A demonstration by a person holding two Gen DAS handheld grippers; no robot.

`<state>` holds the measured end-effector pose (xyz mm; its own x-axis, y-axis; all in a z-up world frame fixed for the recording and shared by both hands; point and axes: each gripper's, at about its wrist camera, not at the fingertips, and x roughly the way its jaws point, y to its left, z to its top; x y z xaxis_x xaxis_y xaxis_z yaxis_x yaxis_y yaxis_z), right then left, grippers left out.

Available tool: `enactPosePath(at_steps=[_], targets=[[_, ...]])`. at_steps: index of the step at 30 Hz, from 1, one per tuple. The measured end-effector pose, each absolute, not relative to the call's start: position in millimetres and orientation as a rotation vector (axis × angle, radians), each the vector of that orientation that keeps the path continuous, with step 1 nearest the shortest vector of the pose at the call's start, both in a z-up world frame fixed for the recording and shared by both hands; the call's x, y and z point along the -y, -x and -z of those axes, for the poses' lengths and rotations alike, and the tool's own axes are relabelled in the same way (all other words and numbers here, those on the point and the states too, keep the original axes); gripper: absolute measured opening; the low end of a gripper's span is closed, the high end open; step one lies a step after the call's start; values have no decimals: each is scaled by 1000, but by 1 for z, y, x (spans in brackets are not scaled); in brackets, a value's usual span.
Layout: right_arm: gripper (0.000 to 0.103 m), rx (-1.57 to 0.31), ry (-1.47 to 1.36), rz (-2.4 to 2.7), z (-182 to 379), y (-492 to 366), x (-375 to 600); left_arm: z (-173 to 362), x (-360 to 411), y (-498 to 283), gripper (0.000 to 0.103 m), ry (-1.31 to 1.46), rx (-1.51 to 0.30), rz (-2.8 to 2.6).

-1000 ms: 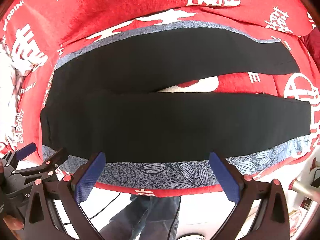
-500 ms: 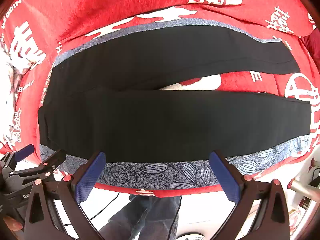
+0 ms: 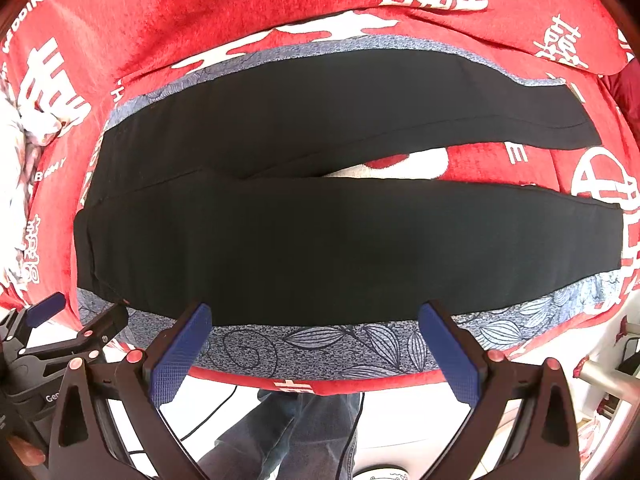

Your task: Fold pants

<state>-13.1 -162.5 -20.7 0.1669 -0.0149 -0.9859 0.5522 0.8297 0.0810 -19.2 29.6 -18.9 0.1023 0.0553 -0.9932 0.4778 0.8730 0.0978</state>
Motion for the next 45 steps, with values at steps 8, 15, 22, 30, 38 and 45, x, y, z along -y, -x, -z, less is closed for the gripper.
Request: enactPosePath(at_steps=[8,15,22,30,38,45], targets=[[103,-1350,-460,431,20,13,159,20,-37,22,103,-455,-1448,325],[103,-1352,-459,428,20,11,160,22,-37,22,103,-457,-1449,323],[103,-1356,-459,425,22,11,159,23,-34,22,103,-460,-1455,317],[103,-1355,-462,424,23,11,159,24,-33,22,103,-461,-1457,316],[103,-1350,-483,408,27,9,160,27,-33,19,103,-460,-1465,316],[103,-1323,-499,379,28,8,161,29,-33,19,103,-449,-1462,322]])
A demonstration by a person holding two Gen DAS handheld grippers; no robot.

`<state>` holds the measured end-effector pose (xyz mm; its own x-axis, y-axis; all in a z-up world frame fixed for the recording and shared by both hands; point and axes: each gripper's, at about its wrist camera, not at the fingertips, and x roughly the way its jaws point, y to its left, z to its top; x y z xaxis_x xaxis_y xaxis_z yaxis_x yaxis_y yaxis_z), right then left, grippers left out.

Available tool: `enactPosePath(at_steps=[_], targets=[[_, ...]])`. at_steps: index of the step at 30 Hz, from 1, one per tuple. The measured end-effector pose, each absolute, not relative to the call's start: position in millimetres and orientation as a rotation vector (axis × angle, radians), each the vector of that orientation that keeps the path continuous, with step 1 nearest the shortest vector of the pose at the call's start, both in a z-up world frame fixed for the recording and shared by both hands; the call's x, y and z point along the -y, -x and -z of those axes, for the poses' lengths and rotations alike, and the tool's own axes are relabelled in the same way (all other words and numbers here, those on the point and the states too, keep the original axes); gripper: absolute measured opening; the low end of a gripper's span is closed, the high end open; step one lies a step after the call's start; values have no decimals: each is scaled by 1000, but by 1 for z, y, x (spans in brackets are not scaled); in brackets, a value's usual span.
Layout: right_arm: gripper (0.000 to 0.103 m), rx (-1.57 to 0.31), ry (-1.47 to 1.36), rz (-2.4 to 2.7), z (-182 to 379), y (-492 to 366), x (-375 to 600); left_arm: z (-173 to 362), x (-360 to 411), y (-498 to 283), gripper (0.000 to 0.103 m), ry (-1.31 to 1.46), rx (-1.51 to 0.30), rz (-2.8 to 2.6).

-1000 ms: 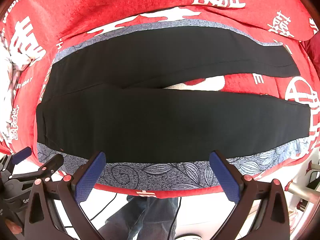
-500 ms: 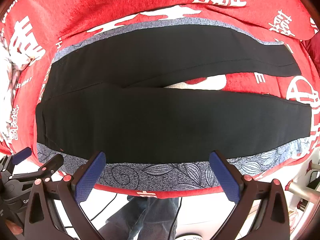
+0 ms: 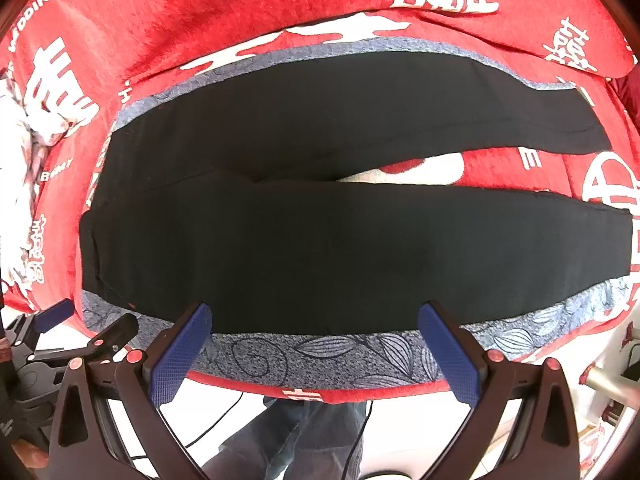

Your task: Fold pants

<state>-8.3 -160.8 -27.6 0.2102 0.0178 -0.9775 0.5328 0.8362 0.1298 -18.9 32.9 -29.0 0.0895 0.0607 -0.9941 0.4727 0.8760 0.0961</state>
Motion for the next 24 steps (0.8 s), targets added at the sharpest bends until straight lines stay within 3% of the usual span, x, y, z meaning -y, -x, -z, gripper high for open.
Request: enactPosePath(at_steps=[24], targets=[[103,-1357,-595,358,48,15,167,36,-46,16,103,-431,-1466,298]])
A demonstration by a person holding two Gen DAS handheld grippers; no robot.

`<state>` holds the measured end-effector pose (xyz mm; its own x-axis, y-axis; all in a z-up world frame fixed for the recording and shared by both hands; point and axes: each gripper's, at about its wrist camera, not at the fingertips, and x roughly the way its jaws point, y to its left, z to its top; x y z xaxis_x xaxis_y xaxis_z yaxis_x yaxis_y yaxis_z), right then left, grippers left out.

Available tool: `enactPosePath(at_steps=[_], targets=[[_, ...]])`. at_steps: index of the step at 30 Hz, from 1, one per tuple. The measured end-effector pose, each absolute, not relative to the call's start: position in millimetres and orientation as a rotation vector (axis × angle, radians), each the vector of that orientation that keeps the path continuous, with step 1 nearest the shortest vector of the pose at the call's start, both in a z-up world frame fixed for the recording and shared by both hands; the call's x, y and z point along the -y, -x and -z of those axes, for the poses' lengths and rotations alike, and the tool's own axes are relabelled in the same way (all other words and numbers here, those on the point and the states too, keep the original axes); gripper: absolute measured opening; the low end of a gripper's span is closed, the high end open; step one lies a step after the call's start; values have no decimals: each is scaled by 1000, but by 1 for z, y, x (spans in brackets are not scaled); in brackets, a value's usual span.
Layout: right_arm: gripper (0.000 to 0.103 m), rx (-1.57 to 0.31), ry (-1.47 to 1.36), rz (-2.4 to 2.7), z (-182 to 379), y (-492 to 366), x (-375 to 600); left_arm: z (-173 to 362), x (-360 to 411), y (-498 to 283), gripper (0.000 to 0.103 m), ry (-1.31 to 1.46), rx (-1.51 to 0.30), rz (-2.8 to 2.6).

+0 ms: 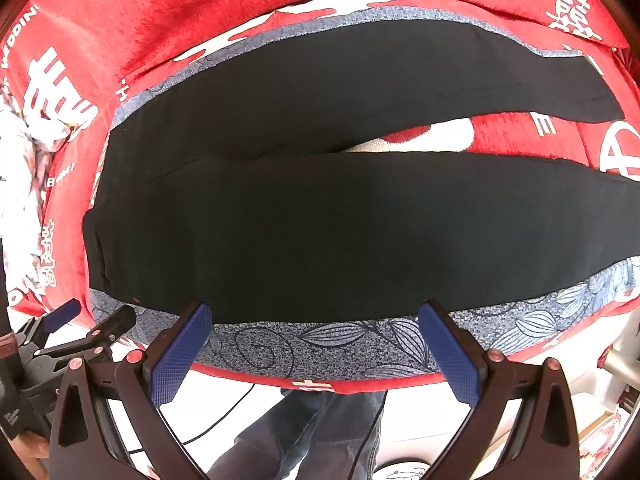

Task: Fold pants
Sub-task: 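Grasp the grey waistband with both tools and lift it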

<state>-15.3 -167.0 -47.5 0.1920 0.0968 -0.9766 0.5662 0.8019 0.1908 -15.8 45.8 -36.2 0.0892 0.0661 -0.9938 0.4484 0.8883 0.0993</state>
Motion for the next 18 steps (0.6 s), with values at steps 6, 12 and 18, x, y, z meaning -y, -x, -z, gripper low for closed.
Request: enactPosePath(at_steps=[6,12,18], targets=[[103,-1278,-784,230,55,23,171,33,-65,15,103,-246,-1463,399],[97,-1165,-1193,-75,97,48,167,51,-115,17,103,11,-1515,587],[84,-1163,-1445,-212,163,81,147,94,-164,28,103,205,-1604,592]])
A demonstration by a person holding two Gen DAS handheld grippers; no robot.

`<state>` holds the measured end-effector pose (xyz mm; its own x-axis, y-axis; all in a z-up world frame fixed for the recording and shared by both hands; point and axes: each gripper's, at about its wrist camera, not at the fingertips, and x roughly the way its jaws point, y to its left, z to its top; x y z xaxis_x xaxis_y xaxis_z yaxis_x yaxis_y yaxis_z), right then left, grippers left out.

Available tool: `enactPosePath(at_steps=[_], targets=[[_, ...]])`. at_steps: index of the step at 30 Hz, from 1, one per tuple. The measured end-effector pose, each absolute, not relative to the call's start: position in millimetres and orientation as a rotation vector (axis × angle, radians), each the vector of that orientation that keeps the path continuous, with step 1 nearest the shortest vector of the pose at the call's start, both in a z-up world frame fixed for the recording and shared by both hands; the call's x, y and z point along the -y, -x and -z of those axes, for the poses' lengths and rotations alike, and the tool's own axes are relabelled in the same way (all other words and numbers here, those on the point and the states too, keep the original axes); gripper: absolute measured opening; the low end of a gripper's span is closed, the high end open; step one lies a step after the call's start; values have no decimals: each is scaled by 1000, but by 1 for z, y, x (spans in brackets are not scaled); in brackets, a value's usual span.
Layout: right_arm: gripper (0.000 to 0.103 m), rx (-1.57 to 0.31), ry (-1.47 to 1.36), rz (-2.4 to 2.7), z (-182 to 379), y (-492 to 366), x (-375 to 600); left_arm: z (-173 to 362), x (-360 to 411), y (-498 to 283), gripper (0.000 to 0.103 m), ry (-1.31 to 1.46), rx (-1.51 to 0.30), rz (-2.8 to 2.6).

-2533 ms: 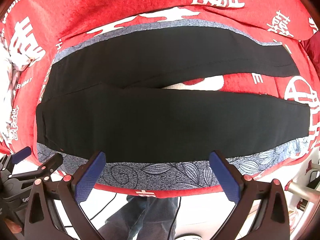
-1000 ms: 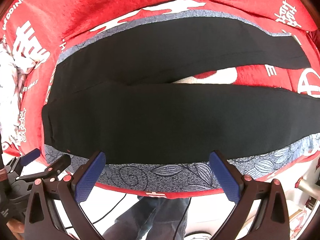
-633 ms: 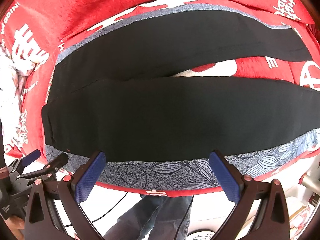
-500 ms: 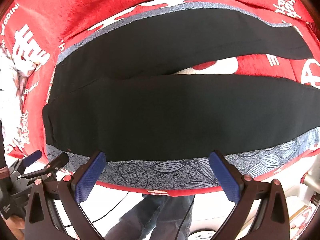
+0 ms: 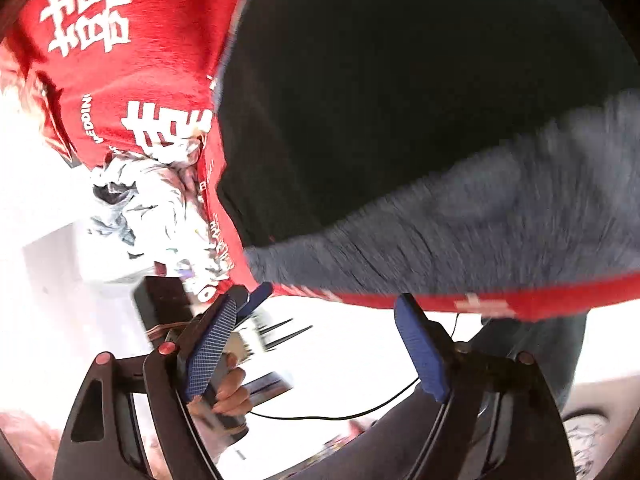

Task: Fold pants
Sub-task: 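Grasp the grey waistband with both tools and lift it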

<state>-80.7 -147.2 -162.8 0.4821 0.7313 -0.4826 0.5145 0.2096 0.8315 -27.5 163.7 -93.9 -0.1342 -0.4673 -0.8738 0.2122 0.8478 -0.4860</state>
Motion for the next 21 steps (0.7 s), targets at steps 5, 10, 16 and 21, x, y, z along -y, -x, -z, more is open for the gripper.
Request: enactPosePath(at_steps=[5,10,16,21], targets=[[84,-1099,-1494,-238,184,85,145,122,-171,27,103,291,-1619,595],[84,-1035,-1492,-272,181,76,151,110,-176,24,103,364,-1577,615],[84,-911,-1494,-312,160,67,156,106,-165,12,103,380,-1529,631],[84,-959,-1497,-256,175,81,152,111,-160,15,99,332,-1529,583]])
